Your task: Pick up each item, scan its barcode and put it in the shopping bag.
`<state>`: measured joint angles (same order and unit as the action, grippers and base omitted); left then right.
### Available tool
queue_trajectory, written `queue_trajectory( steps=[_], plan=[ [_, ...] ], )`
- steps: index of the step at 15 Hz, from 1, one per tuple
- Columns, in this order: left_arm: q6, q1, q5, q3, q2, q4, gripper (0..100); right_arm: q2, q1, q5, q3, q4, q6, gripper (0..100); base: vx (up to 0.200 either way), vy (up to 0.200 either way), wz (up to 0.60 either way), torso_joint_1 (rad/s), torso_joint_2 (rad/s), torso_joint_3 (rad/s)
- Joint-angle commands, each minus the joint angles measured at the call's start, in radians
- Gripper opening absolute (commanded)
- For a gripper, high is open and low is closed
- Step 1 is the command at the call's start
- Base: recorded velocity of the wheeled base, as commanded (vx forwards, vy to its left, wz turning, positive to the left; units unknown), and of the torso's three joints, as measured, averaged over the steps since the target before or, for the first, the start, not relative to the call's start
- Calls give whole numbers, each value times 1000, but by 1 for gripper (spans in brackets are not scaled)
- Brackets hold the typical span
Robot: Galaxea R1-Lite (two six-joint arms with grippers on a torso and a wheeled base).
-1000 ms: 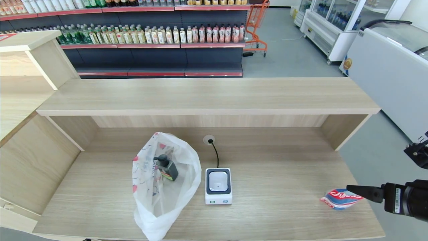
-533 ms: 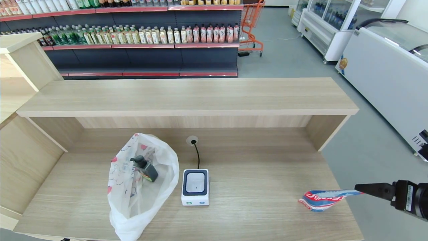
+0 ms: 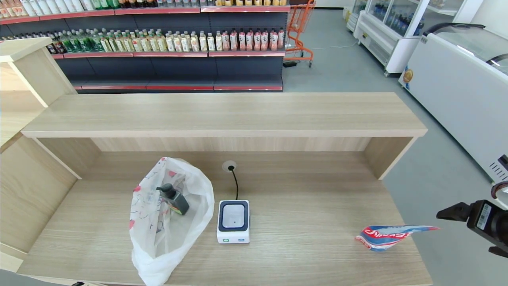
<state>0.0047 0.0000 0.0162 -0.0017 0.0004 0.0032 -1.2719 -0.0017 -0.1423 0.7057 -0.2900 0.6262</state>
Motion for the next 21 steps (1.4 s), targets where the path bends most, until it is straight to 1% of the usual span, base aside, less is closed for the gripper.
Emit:
queue_trajectory(
  steps=[1, 2, 4, 7, 10, 12, 15, 16, 19, 21],
  plan=[
    [0, 0, 1, 0, 0, 0, 100, -119, 2, -40, -20, 6, 17, 100, 0, 0, 0, 0, 0, 0],
    [0, 0, 1, 0, 0, 0, 100, -164, 3, -72, -23, 20, 26, 100, 0, 0, 0, 0, 0, 0],
    [0, 0, 1, 0, 0, 0, 100, -267, 8, -115, -38, 98, 29, 100, 0, 0, 0, 0, 0, 0],
    [0, 0, 1, 0, 0, 0, 100, -389, 8, -122, -51, 233, 29, 100, 0, 0, 0, 0, 0, 0],
    [0, 0, 1, 0, 0, 0, 100, -500, 12, -120, -52, 321, 29, 100, 0, 0, 0, 0, 0, 0],
    [0, 0, 1, 0, 0, 0, 100, -600, 46, -117, -49, 414, 26, 100, 0, 0, 0, 0, 0, 0],
    [0, 0, 1, 0, 0, 0, 100, -718, 88, -140, -43, 554, 15, 100, 0, 0, 0, 0, 0, 0],
    [0, 0, 1, 2, 0, 0, 100, -750, 94, -154, -42, 586, -10, 0, 0, 0, 0, 0, 0, 0],
    [0, 0, 1, 0, 0, 0, 100, -785, 120, -178, -37, 652, -36, 0, 0, 0, 0, 0, 0, 0],
    [0, 0, 1, 2, 0, 0, 100, -793, 131, -207, -45, 660, -94, 0, 0, 0, 0, 0, 0, 0]
  ],
)
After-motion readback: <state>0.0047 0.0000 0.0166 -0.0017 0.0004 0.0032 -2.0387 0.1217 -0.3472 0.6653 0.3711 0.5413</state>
